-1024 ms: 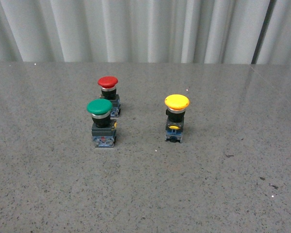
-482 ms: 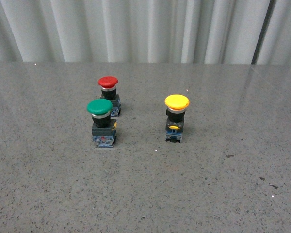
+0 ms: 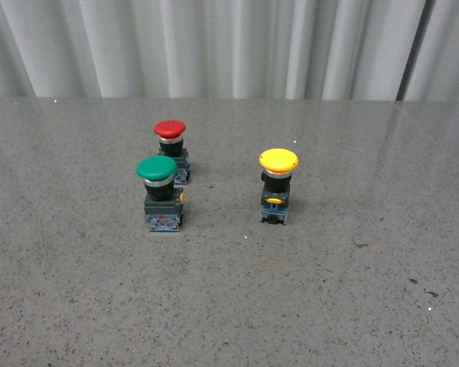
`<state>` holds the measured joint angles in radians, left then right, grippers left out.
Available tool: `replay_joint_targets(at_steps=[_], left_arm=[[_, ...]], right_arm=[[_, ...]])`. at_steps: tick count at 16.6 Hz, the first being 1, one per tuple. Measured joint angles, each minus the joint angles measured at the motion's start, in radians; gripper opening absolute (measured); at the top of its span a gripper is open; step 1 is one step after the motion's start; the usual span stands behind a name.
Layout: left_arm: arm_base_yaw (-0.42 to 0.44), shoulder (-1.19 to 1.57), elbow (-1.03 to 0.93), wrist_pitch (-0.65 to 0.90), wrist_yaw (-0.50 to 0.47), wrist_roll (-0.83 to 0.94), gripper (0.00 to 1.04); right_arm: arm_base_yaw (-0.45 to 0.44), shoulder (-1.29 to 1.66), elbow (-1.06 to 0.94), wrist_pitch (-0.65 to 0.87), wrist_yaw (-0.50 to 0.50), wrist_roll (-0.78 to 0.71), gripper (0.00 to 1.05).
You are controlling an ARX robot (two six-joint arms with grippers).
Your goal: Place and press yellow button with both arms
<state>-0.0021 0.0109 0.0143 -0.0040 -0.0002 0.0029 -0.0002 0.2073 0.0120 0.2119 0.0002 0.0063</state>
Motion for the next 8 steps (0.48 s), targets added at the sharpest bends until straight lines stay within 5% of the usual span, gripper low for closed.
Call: replay_joint_targets(at_steps=[3,5,8], left_arm=[[0.0,0.0,0.0,0.0,0.0,0.0,0.98],[0.0,0.0,0.0,0.0,-0.001,0.0,0.98],[0.0,0.0,0.0,0.0,-0.001,0.0,0.98]], right_arm=[[0.0,-0.041,0.0,-0.048,0.0,0.0,0.02],[0.0,-0.2,0.0,-0.212,-0.001,0.0,0.02],[0.0,-0.203,0.001,-0.212,-0.001,0.0,0.02]])
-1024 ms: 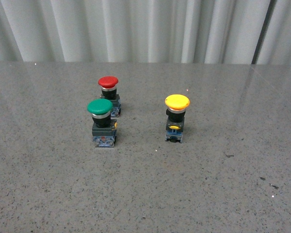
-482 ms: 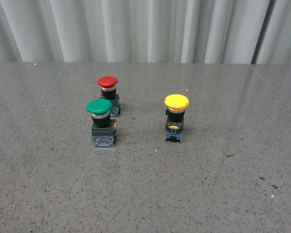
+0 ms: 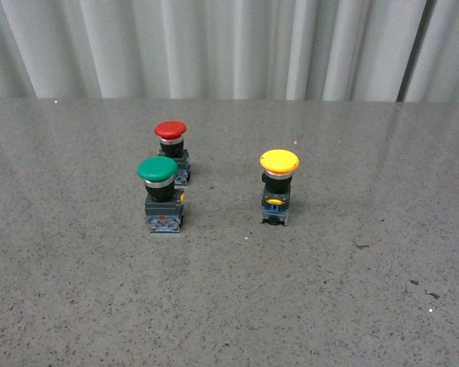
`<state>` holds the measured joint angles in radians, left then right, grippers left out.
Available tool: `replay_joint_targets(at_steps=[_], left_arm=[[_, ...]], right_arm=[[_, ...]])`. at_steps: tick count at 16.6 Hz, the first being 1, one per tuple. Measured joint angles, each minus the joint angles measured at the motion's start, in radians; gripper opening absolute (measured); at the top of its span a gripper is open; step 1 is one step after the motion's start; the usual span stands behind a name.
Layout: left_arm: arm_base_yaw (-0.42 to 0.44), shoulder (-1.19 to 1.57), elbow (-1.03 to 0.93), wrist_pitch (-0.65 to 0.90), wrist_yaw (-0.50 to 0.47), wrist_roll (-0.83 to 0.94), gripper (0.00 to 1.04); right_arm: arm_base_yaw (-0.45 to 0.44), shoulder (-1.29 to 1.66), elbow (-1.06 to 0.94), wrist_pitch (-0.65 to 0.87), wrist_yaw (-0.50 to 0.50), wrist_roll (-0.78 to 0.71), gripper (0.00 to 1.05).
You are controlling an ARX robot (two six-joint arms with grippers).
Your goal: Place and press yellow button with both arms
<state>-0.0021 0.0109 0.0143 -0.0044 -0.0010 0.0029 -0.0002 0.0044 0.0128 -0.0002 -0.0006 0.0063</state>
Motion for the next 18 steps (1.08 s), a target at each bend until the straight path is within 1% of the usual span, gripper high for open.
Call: replay_joint_targets(at_steps=[3,4,6,7,8,10,12,18], left_arm=[[0.0,0.0,0.0,0.0,0.001,0.0,0.98],[0.0,0.0,0.0,0.0,0.0,0.0,0.98],[0.0,0.0,0.0,0.0,0.001,0.0,0.98],[0.0,0.0,0.0,0.001,0.001,0.0,0.98],[0.0,0.0,0.0,0.001,0.001,0.0,0.98],[0.0,0.0,0.0,0.0,0.001,0.0,0.98],[0.0,0.0,0.0,0.001,0.001,0.0,0.98],[0.0,0.0,0.0,0.0,0.001,0.0,0.98]], right_arm=[[0.0,0.0,0.0,-0.005,0.0,0.0,0.02],[0.0,0.0,0.0,-0.005,0.0,0.0,0.05],[0.0,0.0,0.0,-0.005,0.0,0.0,0.26],[0.0,0.0,0.0,-0.005,0.0,0.0,0.41],[0.0,0.0,0.0,-0.005,0.0,0.0,0.5],[0.0,0.0,0.0,-0.005,0.0,0.0,0.78],[0.0,0.0,0.0,-0.005,0.0,0.0,0.99],[0.0,0.0,0.0,-0.005,0.0,0.0,0.98]])
